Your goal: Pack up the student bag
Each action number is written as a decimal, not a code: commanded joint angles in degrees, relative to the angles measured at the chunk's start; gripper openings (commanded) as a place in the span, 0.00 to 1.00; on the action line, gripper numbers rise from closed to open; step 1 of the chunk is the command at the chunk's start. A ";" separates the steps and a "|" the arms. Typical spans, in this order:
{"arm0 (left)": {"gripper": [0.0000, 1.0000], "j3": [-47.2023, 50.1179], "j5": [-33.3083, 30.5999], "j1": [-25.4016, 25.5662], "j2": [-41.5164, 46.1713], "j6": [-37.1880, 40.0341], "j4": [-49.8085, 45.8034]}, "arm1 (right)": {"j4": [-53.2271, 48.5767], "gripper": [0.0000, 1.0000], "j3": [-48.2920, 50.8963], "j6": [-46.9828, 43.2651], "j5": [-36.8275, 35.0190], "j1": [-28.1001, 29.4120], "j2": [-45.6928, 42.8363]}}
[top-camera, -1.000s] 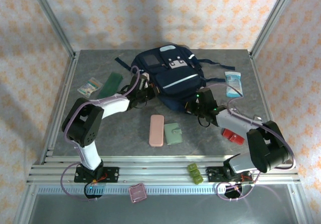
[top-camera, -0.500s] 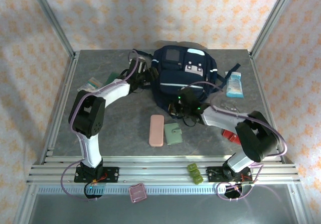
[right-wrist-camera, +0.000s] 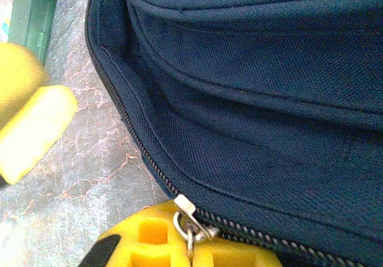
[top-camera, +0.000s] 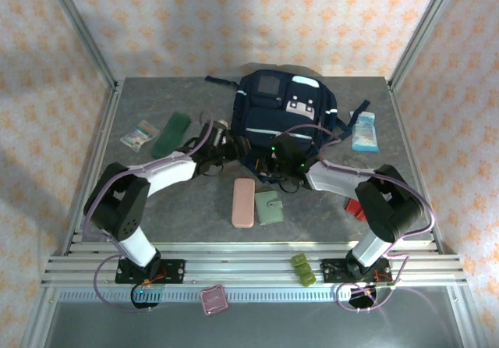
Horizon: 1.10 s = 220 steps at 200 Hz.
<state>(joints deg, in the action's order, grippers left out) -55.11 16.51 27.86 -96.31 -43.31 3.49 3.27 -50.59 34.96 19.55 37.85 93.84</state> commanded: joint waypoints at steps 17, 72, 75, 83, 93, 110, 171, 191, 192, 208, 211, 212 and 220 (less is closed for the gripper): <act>0.72 -5.43 0.85 2.16 -6.95 -2.21 2.93 | 3.38 0.00 -1.00 0.57 0.22 0.47 0.55; 0.10 -9.41 -1.79 0.22 -11.89 -1.57 1.26 | -1.82 0.00 -1.04 -1.18 -1.04 0.33 -2.36; 0.04 -9.33 -1.76 -0.01 -11.76 -1.39 1.26 | -2.24 0.00 -0.89 -1.25 -1.21 0.24 -2.65; 0.00 -9.10 -1.87 -0.66 -11.31 -0.96 0.89 | -3.21 0.00 -0.09 -1.30 -1.14 -0.44 -3.63; 0.00 -8.69 -2.30 -1.69 -10.39 -0.34 0.36 | -4.33 0.00 1.16 -1.30 -1.17 -1.74 -4.95; 0.00 -7.27 -2.49 -3.89 -8.31 0.52 0.29 | -6.40 0.00 4.06 -1.55 -1.09 -5.17 -7.23; 0.00 -6.90 -2.54 -10.18 -3.74 4.52 -1.58 | -9.34 0.00 12.24 -5.75 -4.46 -19.41 -12.95; 0.00 -10.26 -3.06 -10.37 -5.43 6.04 -3.42 | -8.23 0.00 11.85 -4.92 -2.63 -19.25 -13.23; 0.00 -10.49 -3.15 -10.37 -5.58 6.13 -3.54 | -8.08 0.00 11.84 -4.87 -2.52 -19.15 -13.28; 0.00 -14.50 -5.00 -10.61 -7.75 7.54 -5.82 | -8.03 0.00 10.69 -4.16 -2.38 -17.04 -13.17; 0.00 -15.37 -5.41 -10.75 -8.23 7.74 -6.37 | -8.16 0.00 10.36 -4.07 -2.47 -16.45 -13.12; 0.00 -15.68 -5.55 -10.78 -8.39 7.81 -6.51 | -8.17 0.00 10.26 -4.05 -2.53 -16.25 -13.14; 0.00 -17.91 -6.56 -11.10 -9.53 8.32 -7.75 | -8.14 0.00 9.55 -3.49 -2.75 -14.50 -12.99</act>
<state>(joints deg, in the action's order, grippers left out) -65.89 20.56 20.95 -103.39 -39.70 -1.69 -0.89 -39.75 30.22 22.09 21.30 82.39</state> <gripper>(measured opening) 0.046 0.043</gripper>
